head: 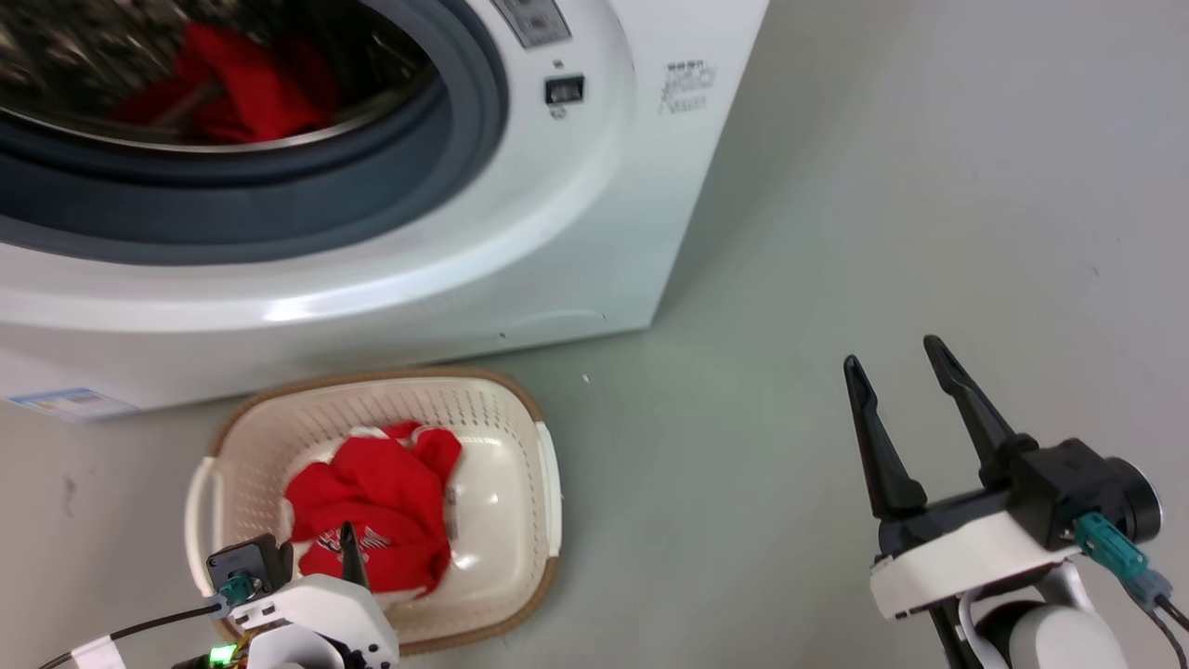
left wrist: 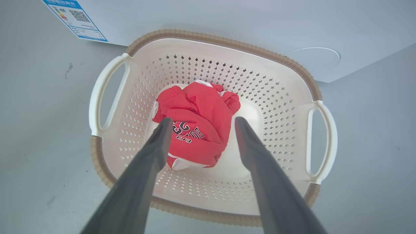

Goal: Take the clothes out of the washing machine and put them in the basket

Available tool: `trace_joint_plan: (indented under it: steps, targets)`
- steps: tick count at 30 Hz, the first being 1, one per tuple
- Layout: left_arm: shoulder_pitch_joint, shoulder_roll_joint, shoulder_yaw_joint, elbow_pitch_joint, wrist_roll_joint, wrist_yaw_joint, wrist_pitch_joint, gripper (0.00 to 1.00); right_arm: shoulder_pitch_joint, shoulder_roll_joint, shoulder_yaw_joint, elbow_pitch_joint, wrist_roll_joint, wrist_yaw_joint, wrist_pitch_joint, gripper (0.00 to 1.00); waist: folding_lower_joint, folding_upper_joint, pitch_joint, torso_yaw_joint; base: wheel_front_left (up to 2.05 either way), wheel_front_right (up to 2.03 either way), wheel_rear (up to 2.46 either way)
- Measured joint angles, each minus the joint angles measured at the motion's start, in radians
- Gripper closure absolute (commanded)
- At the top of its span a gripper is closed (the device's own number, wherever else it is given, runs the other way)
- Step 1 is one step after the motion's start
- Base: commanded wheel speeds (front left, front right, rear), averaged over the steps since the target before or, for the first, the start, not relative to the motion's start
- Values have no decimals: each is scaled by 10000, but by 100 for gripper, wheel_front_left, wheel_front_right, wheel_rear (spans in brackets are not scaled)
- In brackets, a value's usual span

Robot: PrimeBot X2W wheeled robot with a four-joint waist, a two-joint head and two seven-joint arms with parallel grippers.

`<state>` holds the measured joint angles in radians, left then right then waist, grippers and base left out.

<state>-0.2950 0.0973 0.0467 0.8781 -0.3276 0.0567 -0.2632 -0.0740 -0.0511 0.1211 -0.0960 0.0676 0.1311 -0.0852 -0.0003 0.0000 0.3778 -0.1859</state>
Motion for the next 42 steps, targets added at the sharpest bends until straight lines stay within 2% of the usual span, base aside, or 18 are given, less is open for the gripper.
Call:
trace_joint_plan:
  steps: [9,18,23,31,42]
  targets:
    - [936,-278,364,-2376,523,-31,0,0,730,0,-282,-523,-151,0,435,0,-1,0,-1346,569,0,0,0]
    - [869,-313,491,-4280,1189,8,0,0,1006,0,-357,-792,-142,0,652,0,1,0,-1918,916,0,0,0]
    - [183,211,326,-4297,1574,0,84,0,1082,-2,-290,-865,-65,0,685,0,1,0,-1961,791,0,0,0]
    - [-1682,1131,-48,-3743,1925,-305,1243,0,979,-2,-82,-798,128,0,533,0,3,0,-1589,318,0,0,0]
    - [-4190,2499,-61,-2876,2109,-510,3032,0,245,-4,65,-389,654,0,-33,0,4,0,-106,-592,0,0,0]
